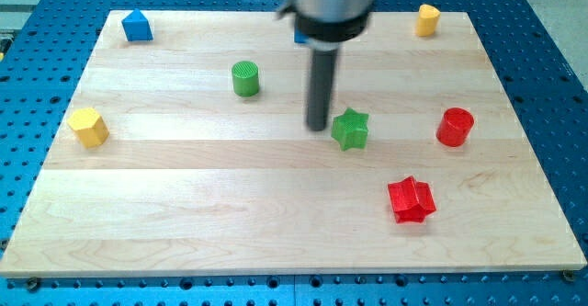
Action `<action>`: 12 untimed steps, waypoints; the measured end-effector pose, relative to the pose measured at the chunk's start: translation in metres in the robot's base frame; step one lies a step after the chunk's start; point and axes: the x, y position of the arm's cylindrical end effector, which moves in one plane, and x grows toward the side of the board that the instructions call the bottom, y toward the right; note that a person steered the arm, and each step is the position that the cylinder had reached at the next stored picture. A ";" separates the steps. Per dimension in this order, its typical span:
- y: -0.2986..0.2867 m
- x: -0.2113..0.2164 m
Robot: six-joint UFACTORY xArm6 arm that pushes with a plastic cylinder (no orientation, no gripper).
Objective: Place the green star to the bottom left of the board
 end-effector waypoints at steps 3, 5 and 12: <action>0.054 -0.036; 0.101 0.012; -0.182 0.037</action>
